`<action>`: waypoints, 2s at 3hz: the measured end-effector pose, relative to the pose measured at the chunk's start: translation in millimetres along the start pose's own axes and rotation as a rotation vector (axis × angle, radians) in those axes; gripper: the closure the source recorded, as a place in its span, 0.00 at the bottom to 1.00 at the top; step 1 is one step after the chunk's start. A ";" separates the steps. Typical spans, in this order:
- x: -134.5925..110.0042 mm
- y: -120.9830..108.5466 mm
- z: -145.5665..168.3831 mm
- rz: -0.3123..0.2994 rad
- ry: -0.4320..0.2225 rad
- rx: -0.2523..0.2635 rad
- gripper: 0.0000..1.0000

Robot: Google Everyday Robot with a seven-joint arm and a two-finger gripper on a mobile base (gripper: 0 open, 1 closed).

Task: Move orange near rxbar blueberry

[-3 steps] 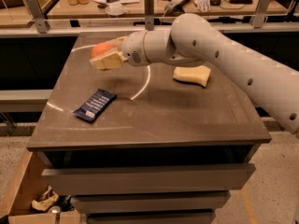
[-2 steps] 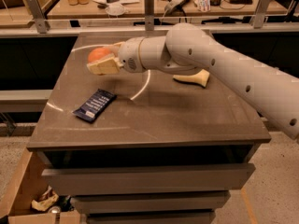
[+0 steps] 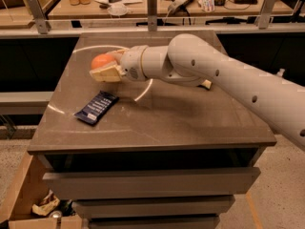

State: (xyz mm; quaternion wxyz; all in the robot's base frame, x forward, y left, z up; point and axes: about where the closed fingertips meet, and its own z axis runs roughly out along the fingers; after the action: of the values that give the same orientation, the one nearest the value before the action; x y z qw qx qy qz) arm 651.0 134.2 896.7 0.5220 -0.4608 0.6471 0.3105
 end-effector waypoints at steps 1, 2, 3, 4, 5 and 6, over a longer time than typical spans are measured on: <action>9.3 5.9 0.5 0.003 0.004 0.009 1.00; 17.6 9.5 5.1 0.000 -0.002 0.005 0.81; 26.2 10.9 8.0 -0.006 -0.004 0.012 0.58; 31.3 9.9 11.7 -0.020 -0.005 0.015 0.35; 31.6 10.5 14.3 -0.034 -0.009 0.011 0.12; 28.8 10.6 16.0 -0.045 -0.014 0.006 0.00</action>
Offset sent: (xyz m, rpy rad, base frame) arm -0.0073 0.0022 -0.0307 0.0070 -0.0072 -0.0061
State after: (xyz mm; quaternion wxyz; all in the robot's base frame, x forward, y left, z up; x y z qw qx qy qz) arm 646.5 144.6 864.0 0.5348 -0.4713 0.6339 0.3001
